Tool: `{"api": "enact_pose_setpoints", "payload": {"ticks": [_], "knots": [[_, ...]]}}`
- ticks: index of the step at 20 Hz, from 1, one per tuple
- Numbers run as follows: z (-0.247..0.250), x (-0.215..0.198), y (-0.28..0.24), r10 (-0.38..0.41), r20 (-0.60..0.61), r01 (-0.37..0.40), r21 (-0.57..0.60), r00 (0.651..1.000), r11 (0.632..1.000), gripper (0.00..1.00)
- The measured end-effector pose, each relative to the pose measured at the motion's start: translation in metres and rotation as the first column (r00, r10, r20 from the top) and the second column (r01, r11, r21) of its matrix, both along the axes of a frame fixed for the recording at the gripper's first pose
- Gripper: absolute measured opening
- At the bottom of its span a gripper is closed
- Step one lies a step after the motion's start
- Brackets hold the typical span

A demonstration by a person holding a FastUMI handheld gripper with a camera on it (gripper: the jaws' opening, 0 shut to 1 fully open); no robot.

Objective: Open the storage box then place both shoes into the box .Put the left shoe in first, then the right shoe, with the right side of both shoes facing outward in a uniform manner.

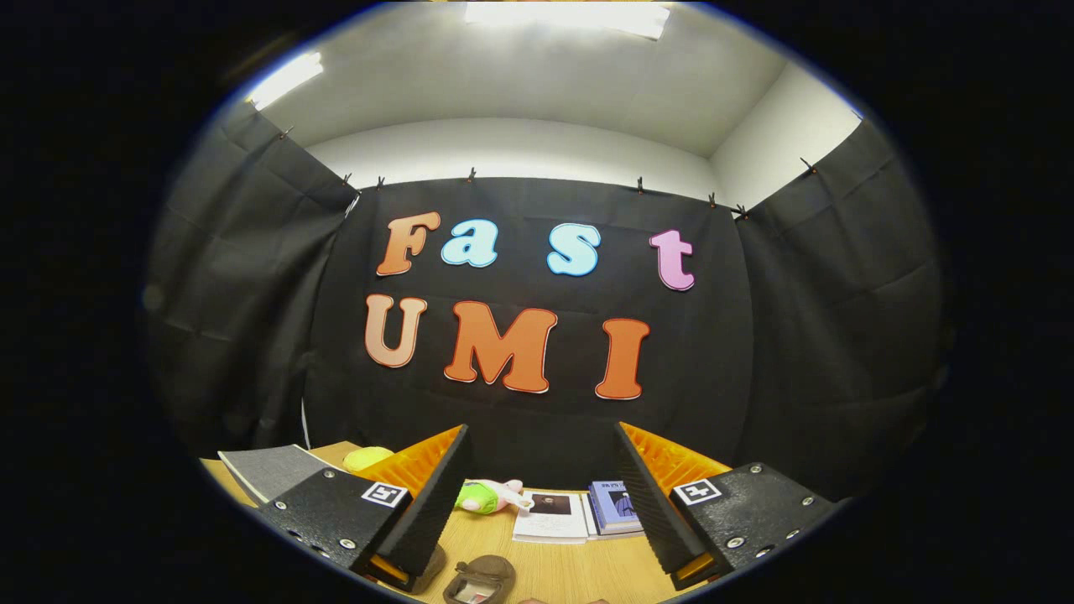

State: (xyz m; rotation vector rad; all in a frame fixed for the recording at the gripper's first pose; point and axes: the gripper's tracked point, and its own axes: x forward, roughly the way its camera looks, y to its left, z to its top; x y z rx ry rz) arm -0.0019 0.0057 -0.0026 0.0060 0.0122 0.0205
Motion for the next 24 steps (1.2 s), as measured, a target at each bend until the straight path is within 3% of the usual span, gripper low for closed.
{"api": "enact_pose_setpoints", "payload": {"ticks": [8, 11, 16, 20, 24], "knots": [[-0.016, 0.005, 0.037, 0.114, -0.055, -0.108, 0.104, 0.992, 0.989, 0.99], [-0.029, 0.006, 0.071, 0.23, -0.098, -0.212, 0.162, 0.968, 0.964, 0.99], [-0.058, 0.011, 0.113, 0.347, -0.172, -0.303, 0.235, 0.922, 0.923, 0.99], [-0.092, 0.015, 0.158, 0.471, -0.242, -0.373, 0.357, 0.849, 0.856, 0.99], [-0.132, 0.012, 0.205, 0.618, -0.33, -0.396, 0.537, 0.714, 0.745, 0.98]]}}
